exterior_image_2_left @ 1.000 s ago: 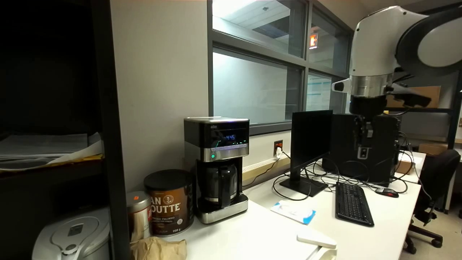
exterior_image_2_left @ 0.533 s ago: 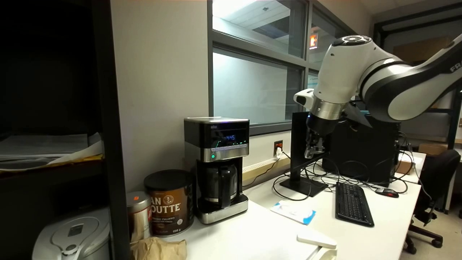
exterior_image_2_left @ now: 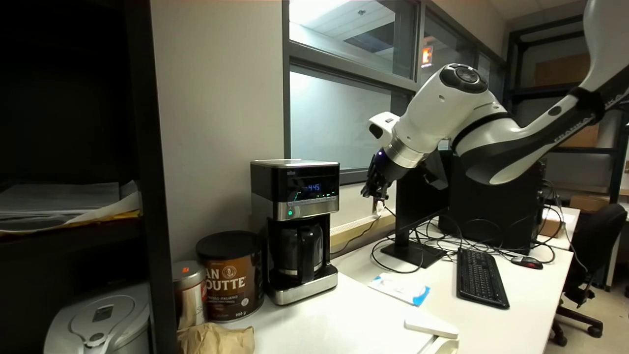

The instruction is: Press a button on the right side of the coffee machine

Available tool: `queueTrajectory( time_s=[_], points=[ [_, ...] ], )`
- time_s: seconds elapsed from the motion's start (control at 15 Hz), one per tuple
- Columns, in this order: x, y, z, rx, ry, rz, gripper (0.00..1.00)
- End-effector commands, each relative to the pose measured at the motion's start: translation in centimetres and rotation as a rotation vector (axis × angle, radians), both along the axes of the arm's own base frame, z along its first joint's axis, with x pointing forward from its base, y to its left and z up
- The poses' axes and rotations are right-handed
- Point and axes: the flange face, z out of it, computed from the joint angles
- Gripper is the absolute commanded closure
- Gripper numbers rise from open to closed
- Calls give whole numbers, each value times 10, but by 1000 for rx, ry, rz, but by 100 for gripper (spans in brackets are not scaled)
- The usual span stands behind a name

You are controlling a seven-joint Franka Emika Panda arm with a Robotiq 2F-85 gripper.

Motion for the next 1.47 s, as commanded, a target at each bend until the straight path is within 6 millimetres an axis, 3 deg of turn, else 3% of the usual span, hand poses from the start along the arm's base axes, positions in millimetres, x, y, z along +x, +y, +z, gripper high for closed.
queueTrajectory(
  time_s=[0.0, 1.4],
  points=[
    [26, 3, 1, 7, -113, 44, 100],
    [36, 19, -34, 49, -186, 87, 100]
  ],
)
